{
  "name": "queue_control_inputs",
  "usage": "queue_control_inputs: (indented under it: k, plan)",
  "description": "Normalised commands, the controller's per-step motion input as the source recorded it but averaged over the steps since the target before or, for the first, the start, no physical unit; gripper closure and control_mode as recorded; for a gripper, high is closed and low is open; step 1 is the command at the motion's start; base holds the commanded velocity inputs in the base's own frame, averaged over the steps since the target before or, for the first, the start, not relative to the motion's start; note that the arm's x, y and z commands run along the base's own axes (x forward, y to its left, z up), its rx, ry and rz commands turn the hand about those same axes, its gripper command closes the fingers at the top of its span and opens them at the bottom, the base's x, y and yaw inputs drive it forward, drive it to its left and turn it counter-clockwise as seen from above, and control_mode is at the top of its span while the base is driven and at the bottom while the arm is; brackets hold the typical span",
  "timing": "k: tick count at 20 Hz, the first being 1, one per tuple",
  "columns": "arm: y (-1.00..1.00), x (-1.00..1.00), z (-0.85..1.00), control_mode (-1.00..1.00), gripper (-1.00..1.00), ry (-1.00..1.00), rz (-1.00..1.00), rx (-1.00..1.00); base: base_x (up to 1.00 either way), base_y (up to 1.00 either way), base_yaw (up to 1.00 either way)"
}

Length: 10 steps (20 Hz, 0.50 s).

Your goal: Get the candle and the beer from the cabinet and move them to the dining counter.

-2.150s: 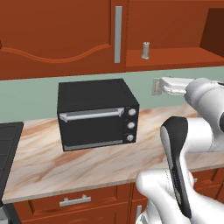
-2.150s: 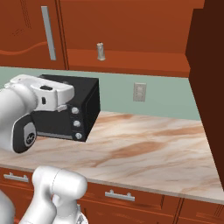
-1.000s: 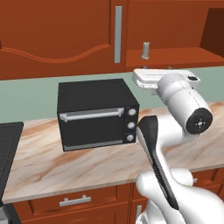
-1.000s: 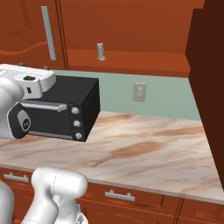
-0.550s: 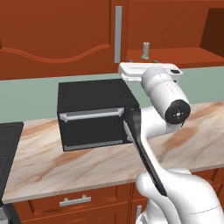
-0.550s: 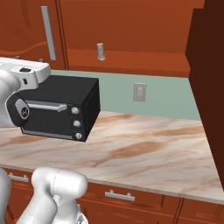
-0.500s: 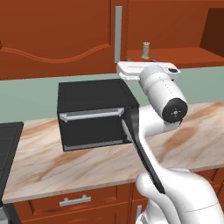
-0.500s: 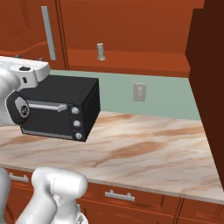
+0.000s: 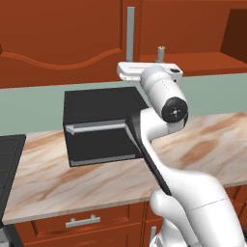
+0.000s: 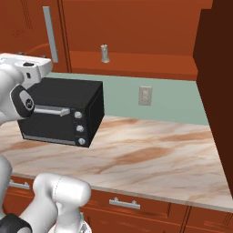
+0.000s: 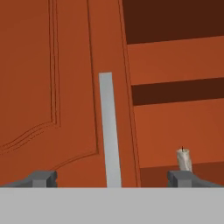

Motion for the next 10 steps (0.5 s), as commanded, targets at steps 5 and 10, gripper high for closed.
queue_control_inputs:
  k: [5, 10]
  plan:
    - [0.00, 0.45, 0.00, -1.00, -1.00, 0.00, 0.01, 0.00, 0.00, 0.00, 0.00]
    - [0.00, 0.45, 0.00, -1.00, -1.00, 0.00, 0.01, 0.00, 0.00, 0.00, 0.00]
